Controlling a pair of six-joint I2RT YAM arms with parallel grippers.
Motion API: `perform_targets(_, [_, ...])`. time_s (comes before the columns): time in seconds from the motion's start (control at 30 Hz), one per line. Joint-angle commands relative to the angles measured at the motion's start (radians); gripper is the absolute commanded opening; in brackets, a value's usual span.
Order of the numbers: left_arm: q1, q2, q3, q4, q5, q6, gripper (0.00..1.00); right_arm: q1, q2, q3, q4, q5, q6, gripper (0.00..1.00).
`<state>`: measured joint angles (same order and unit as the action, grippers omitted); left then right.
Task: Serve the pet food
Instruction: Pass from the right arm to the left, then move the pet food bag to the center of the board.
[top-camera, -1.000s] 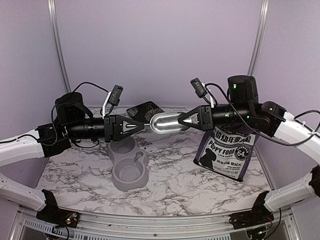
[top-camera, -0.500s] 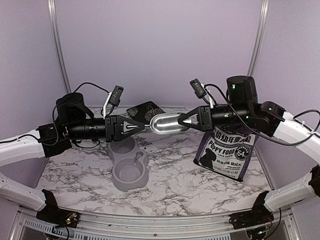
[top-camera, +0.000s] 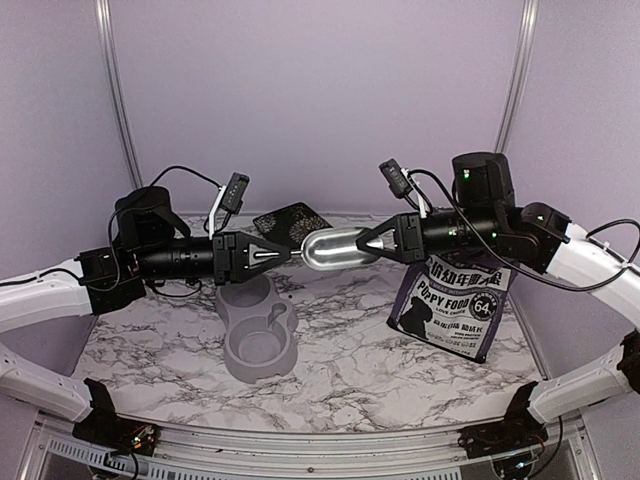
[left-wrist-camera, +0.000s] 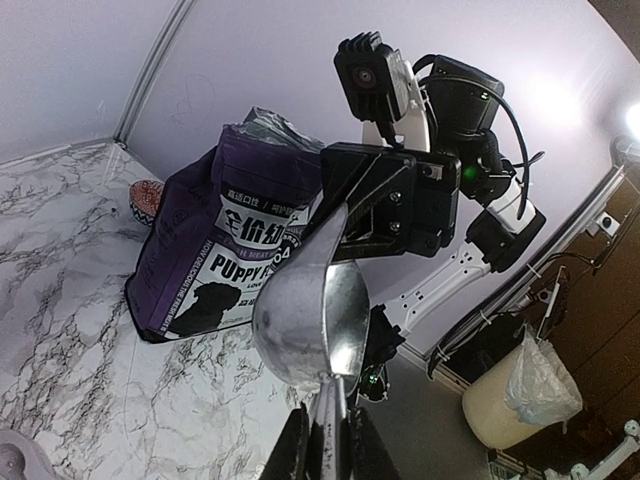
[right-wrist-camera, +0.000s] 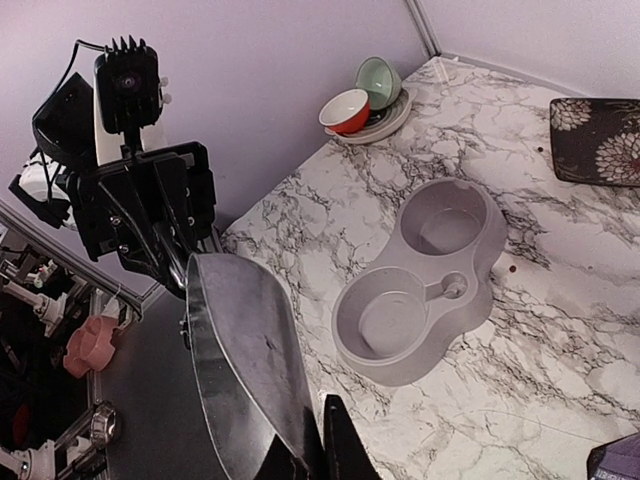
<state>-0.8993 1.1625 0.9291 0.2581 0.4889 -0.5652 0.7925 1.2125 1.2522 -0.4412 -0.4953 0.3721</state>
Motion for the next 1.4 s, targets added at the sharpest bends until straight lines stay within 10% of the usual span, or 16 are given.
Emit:
perform_targets(0.0, [0.001, 0.008, -0.009, 0.036, -0.006, -0.004, 0.00, -0.002, 0.000, 0.037, -0.019, 0.042, -0.005, 0.15])
perform_targets(0.13, [0.002, -0.009, -0.036, 0.034, -0.038, -0.006, 0.00, -0.003, -0.023, 0.028, -0.036, 0.086, -0.005, 0.50])
perform_targets(0.47, [0.008, -0.087, -0.130, -0.049, -0.219, 0.067, 0.00, -0.017, -0.073, 0.117, -0.191, 0.433, -0.089, 0.83])
perform_targets(1.1, [0.017, -0.091, -0.155, -0.128, -0.205, 0.154, 0.00, -0.328, 0.053, 0.469, -0.696, 0.917, -0.308, 0.81])
perform_targets(1.37, [0.017, -0.072, -0.151, -0.128, -0.174, 0.152, 0.00, -0.498, 0.065, 0.380, -0.719, 0.811, -0.345, 0.76])
